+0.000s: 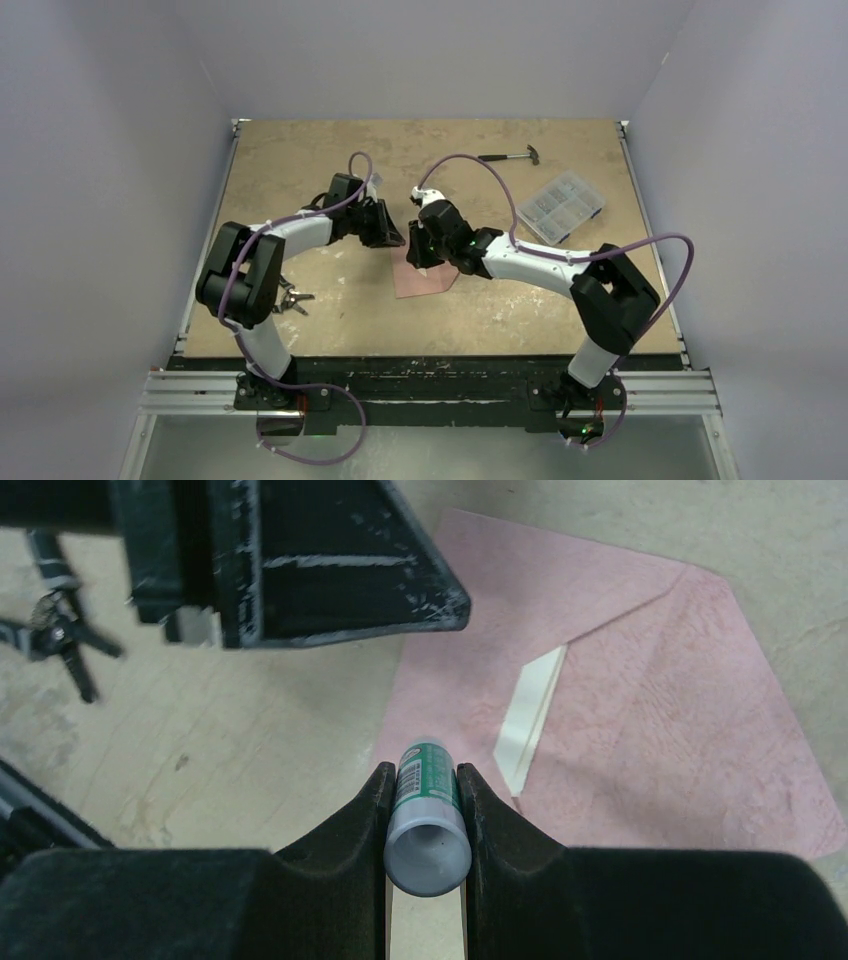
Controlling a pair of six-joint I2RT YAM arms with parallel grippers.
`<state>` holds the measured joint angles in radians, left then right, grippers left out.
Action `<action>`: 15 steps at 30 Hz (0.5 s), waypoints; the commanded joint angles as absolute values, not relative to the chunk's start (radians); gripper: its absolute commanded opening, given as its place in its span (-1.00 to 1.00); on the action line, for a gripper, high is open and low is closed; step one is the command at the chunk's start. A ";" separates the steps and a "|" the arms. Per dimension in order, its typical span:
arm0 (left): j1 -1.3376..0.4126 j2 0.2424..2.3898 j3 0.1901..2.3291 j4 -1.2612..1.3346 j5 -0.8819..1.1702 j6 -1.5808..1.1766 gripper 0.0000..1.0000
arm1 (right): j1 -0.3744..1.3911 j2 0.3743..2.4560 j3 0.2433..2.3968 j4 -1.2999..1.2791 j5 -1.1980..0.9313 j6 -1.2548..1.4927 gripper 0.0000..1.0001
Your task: Place the letter into the envelope and seal it
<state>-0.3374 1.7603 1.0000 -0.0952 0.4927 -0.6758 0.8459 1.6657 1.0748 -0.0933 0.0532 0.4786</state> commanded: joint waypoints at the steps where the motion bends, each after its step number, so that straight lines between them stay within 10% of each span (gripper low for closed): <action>1: -0.359 1.789 1.006 -0.040 0.501 -0.644 -0.74 | 0.848 1.675 1.129 -0.152 0.156 0.568 -1.00; 15: -0.388 1.843 0.953 0.005 0.377 -0.659 -1.00 | 0.859 1.806 1.208 -0.195 0.140 0.545 -1.00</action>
